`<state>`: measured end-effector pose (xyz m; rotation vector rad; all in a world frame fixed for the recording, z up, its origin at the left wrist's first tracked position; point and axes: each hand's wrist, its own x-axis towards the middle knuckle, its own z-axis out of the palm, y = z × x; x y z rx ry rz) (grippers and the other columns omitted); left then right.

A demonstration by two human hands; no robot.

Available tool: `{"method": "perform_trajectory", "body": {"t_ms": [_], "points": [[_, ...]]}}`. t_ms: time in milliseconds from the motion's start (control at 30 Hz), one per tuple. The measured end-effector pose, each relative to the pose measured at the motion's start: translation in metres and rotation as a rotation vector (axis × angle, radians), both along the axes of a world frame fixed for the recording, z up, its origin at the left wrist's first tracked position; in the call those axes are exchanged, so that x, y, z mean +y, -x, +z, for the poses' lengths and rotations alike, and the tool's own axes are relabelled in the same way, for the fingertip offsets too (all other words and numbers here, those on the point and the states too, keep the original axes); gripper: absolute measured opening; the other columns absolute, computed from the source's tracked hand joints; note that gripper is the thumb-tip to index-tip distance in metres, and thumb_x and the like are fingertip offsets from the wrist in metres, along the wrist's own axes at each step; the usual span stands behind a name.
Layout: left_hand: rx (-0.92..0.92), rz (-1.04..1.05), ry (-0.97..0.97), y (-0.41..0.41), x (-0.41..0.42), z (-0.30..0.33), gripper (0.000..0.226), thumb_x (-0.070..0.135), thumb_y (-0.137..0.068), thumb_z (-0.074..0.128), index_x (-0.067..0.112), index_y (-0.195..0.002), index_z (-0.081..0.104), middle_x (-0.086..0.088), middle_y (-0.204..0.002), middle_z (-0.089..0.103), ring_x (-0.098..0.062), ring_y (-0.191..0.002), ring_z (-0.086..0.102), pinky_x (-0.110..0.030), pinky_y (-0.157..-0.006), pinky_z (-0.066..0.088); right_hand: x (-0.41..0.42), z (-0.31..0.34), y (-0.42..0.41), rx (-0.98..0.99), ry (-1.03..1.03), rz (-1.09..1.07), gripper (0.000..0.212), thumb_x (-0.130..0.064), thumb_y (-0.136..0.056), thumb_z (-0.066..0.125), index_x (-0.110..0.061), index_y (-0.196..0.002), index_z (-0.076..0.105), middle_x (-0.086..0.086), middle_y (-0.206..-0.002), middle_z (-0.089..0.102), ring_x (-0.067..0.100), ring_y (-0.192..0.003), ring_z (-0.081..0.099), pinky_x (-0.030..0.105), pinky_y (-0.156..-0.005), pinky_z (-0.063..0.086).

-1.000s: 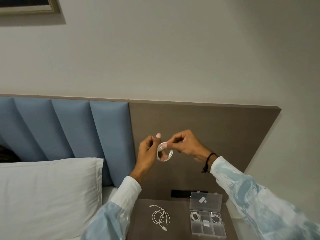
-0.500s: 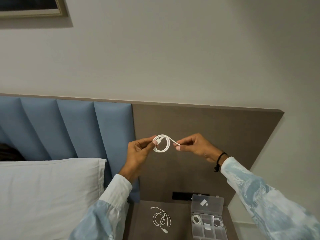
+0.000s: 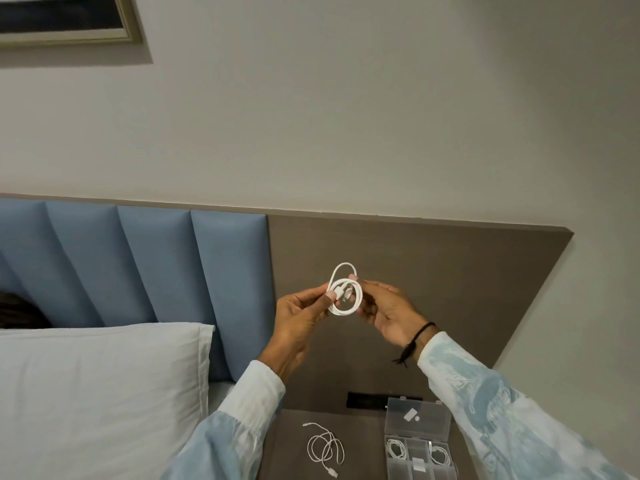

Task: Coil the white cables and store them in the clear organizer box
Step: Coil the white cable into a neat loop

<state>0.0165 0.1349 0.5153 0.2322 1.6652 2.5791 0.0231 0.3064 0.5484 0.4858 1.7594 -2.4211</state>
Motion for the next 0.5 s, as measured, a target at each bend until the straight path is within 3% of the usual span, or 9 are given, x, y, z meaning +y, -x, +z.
{"method": "perform_trajectory", "body": {"t_ms": [133, 300, 367, 500], "points": [[0.06, 0.107, 0.076, 0.002, 0.0, -0.003, 0.016, 0.007, -0.084, 0.08, 0.018, -0.095, 0.084, -0.007, -0.095, 0.082, -0.019, -0.092, 0.079, -0.021, -0.076, 0.06, 0.0, -0.006, -0.001, -0.051, -0.1, 0.092, 0.013, -0.027, -0.085, 0.079, -0.02, -0.075, 0.074, -0.006, -0.065, 0.071, 0.006, -0.056, 0.064, 0.025, -0.056, 0.048], [0.141, 0.251, 0.194, 0.008, 0.0, -0.008, 0.019, 0.009, -0.085, 0.08, 0.023, -0.096, 0.082, 0.002, -0.093, 0.082, -0.015, -0.093, 0.079, -0.024, -0.083, 0.061, -0.001, -0.004, -0.001, -0.073, -0.001, 0.209, 0.026, -0.041, -0.095, 0.061, -0.018, -0.095, 0.073, -0.003, -0.077, 0.069, 0.011, -0.067, 0.057, 0.031, -0.064, 0.047], [0.169, 0.295, 0.254, 0.01, 0.002, -0.009, 0.018, 0.01, -0.086, 0.08, 0.015, -0.103, 0.081, 0.002, -0.096, 0.082, -0.014, -0.093, 0.079, -0.029, -0.086, 0.062, -0.004, -0.002, -0.002, -0.025, -0.045, 0.243, 0.029, -0.044, -0.092, 0.066, -0.017, -0.1, 0.073, -0.004, -0.079, 0.067, 0.01, -0.067, 0.054, 0.031, -0.066, 0.048], [0.208, 0.366, 0.286, 0.011, 0.006, -0.007, 0.022, 0.012, -0.087, 0.079, 0.007, -0.108, 0.08, -0.002, -0.1, 0.082, -0.012, -0.094, 0.079, -0.03, -0.086, 0.063, -0.014, 0.0, -0.002, 0.14, -0.208, 0.192, 0.034, -0.011, -0.082, 0.082, -0.002, -0.113, 0.072, 0.006, -0.091, 0.072, 0.006, -0.062, 0.056, 0.021, -0.061, 0.052]]}}
